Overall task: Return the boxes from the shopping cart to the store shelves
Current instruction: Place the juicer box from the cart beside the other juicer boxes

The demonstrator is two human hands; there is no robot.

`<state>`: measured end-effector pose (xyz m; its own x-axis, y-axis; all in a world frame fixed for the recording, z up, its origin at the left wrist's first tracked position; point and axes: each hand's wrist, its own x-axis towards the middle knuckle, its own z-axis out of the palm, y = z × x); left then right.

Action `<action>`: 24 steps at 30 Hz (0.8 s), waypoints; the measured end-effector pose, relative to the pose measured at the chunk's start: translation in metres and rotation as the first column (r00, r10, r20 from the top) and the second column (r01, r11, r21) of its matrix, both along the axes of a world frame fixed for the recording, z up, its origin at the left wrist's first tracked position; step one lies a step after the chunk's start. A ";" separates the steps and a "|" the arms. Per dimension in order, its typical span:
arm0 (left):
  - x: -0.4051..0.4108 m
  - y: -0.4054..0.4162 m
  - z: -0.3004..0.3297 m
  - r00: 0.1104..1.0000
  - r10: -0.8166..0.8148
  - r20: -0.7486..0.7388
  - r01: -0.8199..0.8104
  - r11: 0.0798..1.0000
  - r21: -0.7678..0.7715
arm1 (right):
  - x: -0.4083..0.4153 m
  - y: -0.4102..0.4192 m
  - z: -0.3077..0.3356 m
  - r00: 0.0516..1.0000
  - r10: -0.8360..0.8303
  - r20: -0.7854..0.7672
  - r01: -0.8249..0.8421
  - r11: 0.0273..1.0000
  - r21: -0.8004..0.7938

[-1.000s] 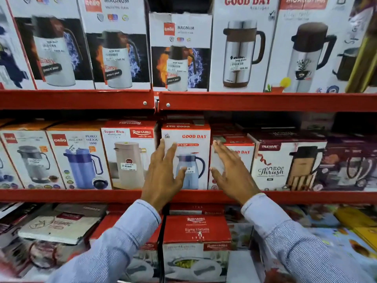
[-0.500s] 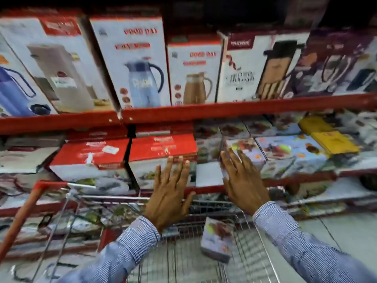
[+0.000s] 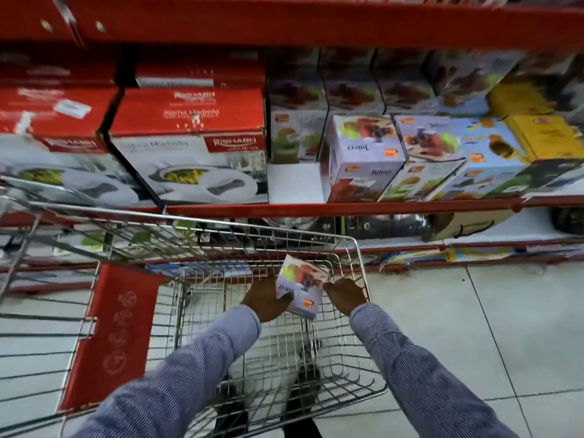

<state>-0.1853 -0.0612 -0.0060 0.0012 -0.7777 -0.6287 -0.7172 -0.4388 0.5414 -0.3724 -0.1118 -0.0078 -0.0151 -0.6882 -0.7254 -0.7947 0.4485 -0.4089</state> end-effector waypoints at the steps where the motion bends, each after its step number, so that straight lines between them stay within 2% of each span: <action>1: -0.003 -0.004 -0.009 0.999 0.037 -0.024 -0.036 0.998 0.057 | 0.001 0.002 -0.011 0.999 -0.027 0.029 0.025 0.998 0.062; 4: -0.007 -0.012 -0.026 0.978 0.186 -0.092 -0.169 0.971 0.169 | 0.003 0.005 -0.029 0.993 0.001 0.114 -0.015 0.993 0.119; 6: -0.010 -0.013 -0.032 0.930 0.336 -0.147 -0.305 0.932 0.196 | 0.002 0.005 -0.032 0.983 -0.055 0.173 0.033 0.991 0.129; 12: -0.011 0.000 -0.007 0.844 0.499 -0.195 -0.491 0.866 0.093 | 0.000 -0.006 0.000 0.907 -0.258 0.334 0.255 0.965 0.053; 16: -0.005 0.010 0.037 0.786 0.573 -0.233 -0.603 0.794 -0.084 | -0.002 -0.011 0.045 0.922 -0.128 0.365 0.186 0.974 -0.129; 20: -0.004 0.016 0.100 0.806 0.562 -0.187 -0.588 0.723 -0.363 | -0.005 -0.013 0.104 0.944 0.016 0.330 0.118 0.916 -0.383; 24: -0.002 0.015 0.162 0.825 0.532 -0.193 -0.541 0.642 -0.543 | -0.006 -0.018 0.156 0.881 0.006 0.473 0.252 0.841 -0.478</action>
<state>-0.1869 -0.0463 0.1565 0.5254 -0.8458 -0.0923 -0.4428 -0.3644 0.8192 -0.3783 -0.1296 0.1480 0.1043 -0.9711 -0.2147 -0.4232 0.1520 -0.8932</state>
